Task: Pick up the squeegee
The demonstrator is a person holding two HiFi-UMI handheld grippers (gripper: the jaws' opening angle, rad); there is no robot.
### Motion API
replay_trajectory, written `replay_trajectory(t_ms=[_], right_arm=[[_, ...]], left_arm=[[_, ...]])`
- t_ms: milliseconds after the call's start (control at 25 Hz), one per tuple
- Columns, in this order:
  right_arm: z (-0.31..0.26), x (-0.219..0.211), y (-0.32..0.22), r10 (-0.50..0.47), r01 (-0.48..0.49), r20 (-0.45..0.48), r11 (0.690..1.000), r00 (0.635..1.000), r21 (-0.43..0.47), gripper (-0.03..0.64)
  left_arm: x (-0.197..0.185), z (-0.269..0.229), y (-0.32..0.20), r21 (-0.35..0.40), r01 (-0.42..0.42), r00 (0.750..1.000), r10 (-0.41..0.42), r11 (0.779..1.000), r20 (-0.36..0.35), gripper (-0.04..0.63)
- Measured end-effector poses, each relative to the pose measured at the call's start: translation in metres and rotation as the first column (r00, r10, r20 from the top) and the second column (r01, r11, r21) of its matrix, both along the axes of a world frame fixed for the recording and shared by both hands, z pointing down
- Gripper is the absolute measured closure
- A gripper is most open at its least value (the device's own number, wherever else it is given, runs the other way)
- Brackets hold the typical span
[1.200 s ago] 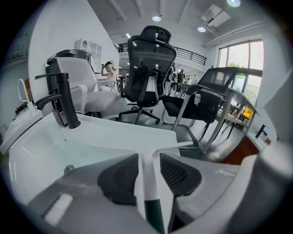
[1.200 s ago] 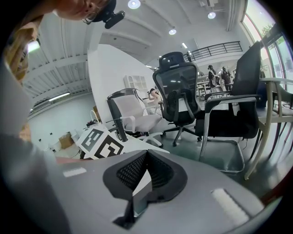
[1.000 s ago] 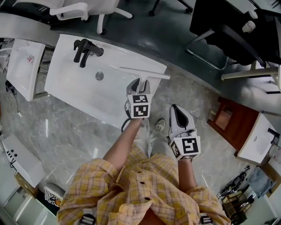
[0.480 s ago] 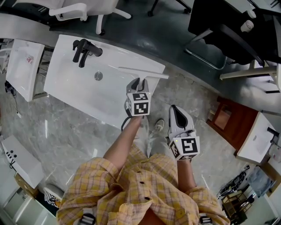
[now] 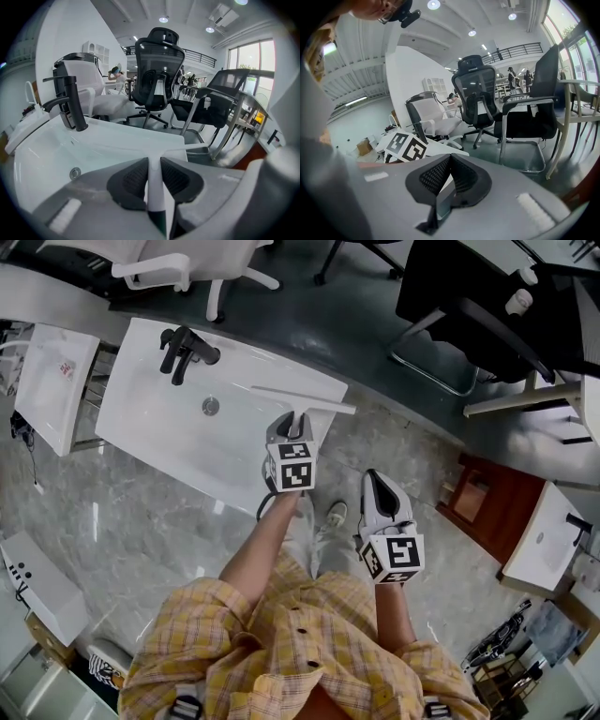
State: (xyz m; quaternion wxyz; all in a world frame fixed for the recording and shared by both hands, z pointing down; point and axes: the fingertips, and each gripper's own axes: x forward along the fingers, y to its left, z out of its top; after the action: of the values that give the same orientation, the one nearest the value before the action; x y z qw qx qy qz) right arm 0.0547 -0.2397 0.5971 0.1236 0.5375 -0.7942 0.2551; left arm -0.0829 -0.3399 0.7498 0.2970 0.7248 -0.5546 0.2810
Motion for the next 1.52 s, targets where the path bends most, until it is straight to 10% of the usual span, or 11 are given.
replay_trajectory(t_ms=[1520], right_arm=[[-0.128,-0.003,0.034,-0.063,0.060,0.006,0.972,0.998,0.228,0.618]], left_arm=[[-0.010,-0.202,0.070,0.285,0.017,0.995,0.012,0.958,-0.099,0.509]])
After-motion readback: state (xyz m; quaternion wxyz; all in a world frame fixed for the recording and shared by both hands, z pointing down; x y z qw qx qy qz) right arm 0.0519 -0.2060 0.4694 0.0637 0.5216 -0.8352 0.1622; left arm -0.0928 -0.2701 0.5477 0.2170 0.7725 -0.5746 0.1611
